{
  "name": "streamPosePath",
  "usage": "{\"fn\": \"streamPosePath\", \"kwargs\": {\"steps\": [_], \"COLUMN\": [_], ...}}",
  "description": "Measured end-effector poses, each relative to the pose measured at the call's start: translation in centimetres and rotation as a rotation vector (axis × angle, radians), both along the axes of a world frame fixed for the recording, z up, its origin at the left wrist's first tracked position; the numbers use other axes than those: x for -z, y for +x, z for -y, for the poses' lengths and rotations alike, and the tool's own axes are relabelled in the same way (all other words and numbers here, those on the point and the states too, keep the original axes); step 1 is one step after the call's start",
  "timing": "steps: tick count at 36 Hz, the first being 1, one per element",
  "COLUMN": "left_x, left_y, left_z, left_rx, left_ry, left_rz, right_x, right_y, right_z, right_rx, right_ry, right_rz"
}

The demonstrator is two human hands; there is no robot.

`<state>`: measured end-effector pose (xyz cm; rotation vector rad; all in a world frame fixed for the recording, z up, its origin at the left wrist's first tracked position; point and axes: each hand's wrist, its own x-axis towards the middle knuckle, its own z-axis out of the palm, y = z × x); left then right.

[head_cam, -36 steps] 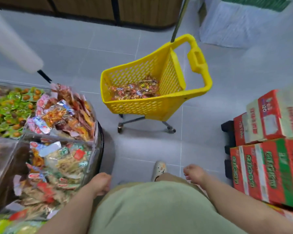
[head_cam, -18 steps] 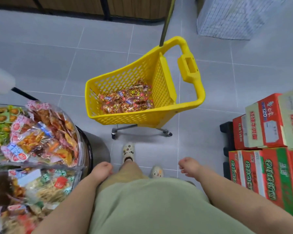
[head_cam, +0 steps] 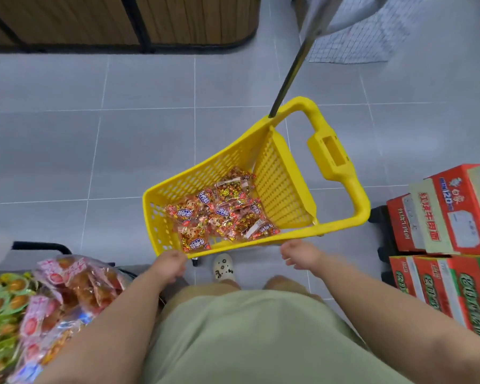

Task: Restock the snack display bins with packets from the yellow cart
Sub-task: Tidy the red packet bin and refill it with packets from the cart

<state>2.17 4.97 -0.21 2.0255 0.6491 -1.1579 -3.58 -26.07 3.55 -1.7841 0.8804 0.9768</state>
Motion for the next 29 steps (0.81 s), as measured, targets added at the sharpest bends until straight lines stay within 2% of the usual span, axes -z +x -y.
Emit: {"fn": "streamPosePath", "kwargs": {"steps": [3,10,13,19,23,26,29], "left_x": [0.2,1.1,2.6,5.1,8.0,9.9,11.7], "left_y": [2.2,4.1,4.8,5.8,6.0,6.0,5.9], "left_z": [-0.7,-2.5,-3.8,-4.5,-4.5,-4.5,-4.5], "left_rx": [-0.001,-0.126,-0.209,-0.373,-0.396,-0.441,-0.500], "left_ry": [0.009,0.043,0.119,0.127,0.113,0.137,0.143], "left_rz": [0.004,0.022,0.038,0.093,0.065,0.007,0.039], "right_x": [-0.1,1.6,4.2,9.8,13.2,15.8,18.3], "right_y": [3.8,9.5,11.2,13.1,14.6,15.3,15.4], "right_z": [-1.2,-3.6,-5.0,-8.0,-9.9,-11.8,-13.8], "right_rx": [0.002,0.040,-0.026,-0.170,-0.375,-0.456,-0.453], "right_ry": [0.011,0.084,0.089,0.104,0.114,0.103,0.051], "right_rz": [0.044,-0.028,-0.061,-0.192,-0.181,-0.180,-0.154]}}
